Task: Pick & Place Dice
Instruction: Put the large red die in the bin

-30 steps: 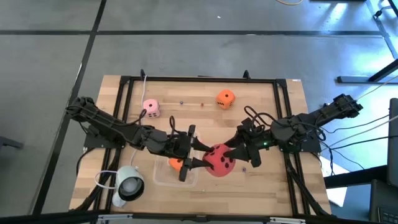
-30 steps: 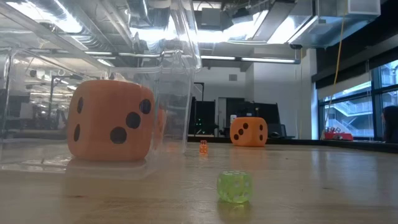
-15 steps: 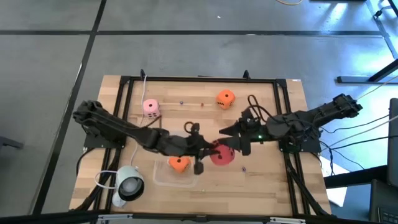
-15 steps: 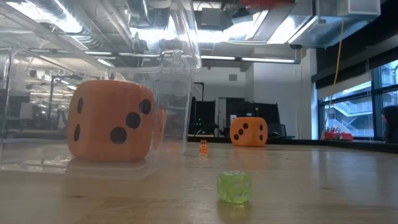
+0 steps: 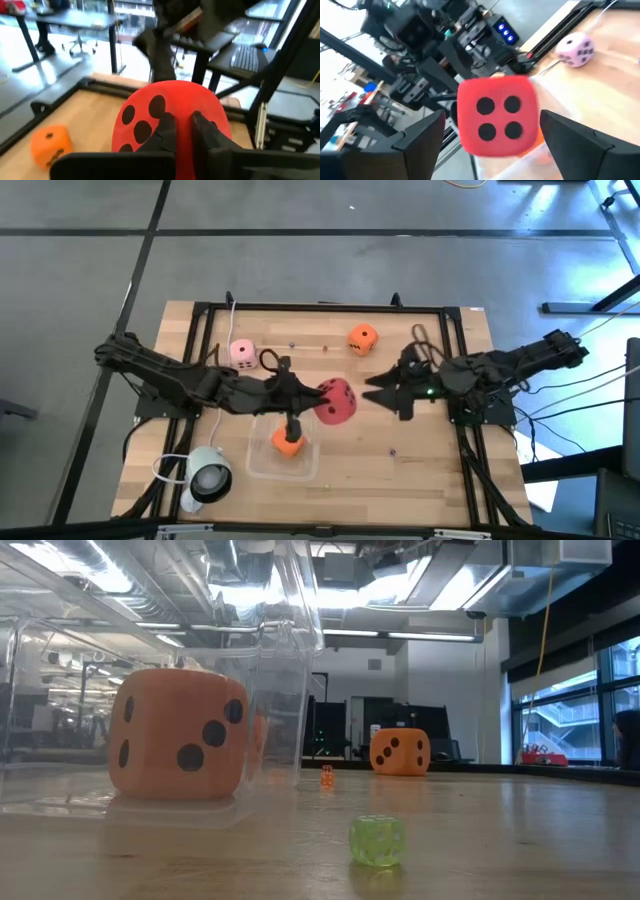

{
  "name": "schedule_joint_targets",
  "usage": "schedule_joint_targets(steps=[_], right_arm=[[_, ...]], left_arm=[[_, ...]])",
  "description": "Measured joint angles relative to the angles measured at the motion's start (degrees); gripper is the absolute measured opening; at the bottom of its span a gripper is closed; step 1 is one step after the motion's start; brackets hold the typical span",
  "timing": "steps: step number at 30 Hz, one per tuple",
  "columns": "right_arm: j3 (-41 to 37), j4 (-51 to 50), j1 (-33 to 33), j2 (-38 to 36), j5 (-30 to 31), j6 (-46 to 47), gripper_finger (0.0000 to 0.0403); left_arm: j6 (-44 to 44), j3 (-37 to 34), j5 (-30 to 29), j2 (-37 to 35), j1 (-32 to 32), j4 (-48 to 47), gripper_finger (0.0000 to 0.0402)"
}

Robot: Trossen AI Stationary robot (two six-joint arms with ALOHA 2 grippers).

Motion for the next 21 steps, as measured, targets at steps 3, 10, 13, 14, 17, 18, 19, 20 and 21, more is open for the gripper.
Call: schedule_joint_targets(steps=[3, 10, 13, 14, 17, 18, 19, 20, 21], right_arm=[[0.0, -4.2, 0.0, -3.4, 2.6, -0.2, 0.0318], [0.0, -16.1, 0.0, -10.1, 5.7, 2.1, 0.0308], [0.0, -22.2, 0.1, -11.6, 5.4, 4.7, 0.0304], [0.0, -24.5, 0.1, -11.8, 5.2, 5.7, 0.0302], [0.0, -30.6, 0.1, -11.8, 4.1, 9.2, 0.0298], [0.0, -32.4, 0.1, -11.7, 3.3, 9.8, 0.0297], [0.0, -33.9, 0.1, -11.4, 2.8, 10.5, 0.0295], [0.0, -35.2, 0.1, -11.2, 2.4, 11.1, 0.0293], [-0.1, -36.5, 0.1, -11.0, 2.0, 11.7, 0.0292]], left_arm=[[-1.9, -0.1, 0.0, -2.2, 0.0, -5.6, 0.0001], [-7.1, -0.1, -1.2, -7.4, -1.2, -16.7, 0.0001], [-10.3, -0.1, -1.6, -8.9, -1.9, -21.4, 0.0001], [-11.7, -0.1, -1.7, -9.2, -2.1, -22.6, 0.0001], [-15.9, -0.1, -2.2, -9.5, -2.7, -28.0, 0.0001], [-17.5, -0.1, -2.2, -9.4, -2.9, -29.8, 0.0001], [-19.2, -0.1, -2.2, -9.1, -3.1, -31.8, 0.0001], [-20.9, -0.1, -2.2, -8.8, -3.4, -33.5, 0.0001], [-22.2, -0.1, -2.2, -8.5, -3.6, -35.1, 0.0001]])
